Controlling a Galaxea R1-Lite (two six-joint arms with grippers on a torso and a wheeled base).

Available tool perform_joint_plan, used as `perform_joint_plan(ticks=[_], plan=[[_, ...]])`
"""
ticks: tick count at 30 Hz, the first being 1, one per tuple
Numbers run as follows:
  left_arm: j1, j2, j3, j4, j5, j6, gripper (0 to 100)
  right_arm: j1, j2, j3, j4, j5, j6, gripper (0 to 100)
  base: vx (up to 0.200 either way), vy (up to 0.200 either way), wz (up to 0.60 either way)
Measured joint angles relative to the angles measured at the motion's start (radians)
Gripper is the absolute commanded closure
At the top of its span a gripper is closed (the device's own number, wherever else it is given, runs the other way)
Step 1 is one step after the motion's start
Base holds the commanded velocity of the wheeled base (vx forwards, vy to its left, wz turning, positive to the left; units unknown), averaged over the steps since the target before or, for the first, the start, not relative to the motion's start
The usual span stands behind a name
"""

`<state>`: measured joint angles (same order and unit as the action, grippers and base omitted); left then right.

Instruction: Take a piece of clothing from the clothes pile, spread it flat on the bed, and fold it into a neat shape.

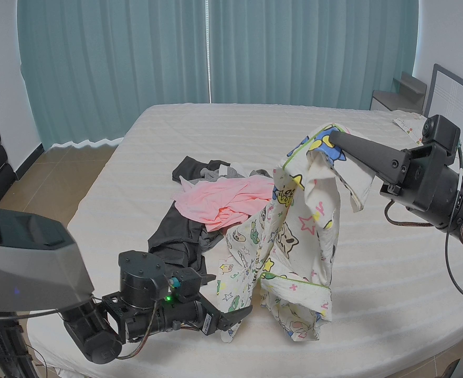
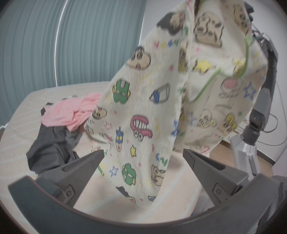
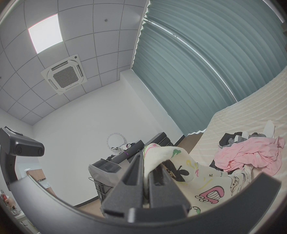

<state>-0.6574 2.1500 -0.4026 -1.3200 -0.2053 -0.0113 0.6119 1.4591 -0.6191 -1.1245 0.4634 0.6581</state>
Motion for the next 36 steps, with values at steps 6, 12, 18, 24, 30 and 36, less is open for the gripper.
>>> perform_joint_plan(ticks=[6,12,18,24,30,36], plan=[[-0.012,0.107,-0.028,-0.086,0.011,-0.061,0,-0.004,-0.001,-0.001,-0.001,-0.002,0.000,100,0.000,0.000,0.00],[-0.014,0.214,-0.073,-0.145,0.039,-0.083,0,-0.013,-0.004,0.002,-0.004,-0.002,0.001,100,0.000,0.000,0.00],[-0.013,0.342,-0.120,-0.226,0.095,-0.108,0,-0.025,-0.006,-0.002,-0.009,-0.002,0.001,100,0.000,0.000,0.00],[-0.013,0.407,-0.134,-0.233,0.116,-0.161,100,-0.048,-0.013,-0.003,-0.009,-0.002,0.001,100,0.000,0.000,0.00],[-0.005,0.415,-0.128,-0.233,0.129,-0.194,100,-0.100,-0.020,0.017,-0.009,-0.002,0.001,100,0.000,0.000,0.00],[0.013,0.348,-0.113,-0.233,0.183,-0.271,100,-0.184,-0.034,0.072,-0.009,0.000,0.000,100,0.000,0.000,0.00]])
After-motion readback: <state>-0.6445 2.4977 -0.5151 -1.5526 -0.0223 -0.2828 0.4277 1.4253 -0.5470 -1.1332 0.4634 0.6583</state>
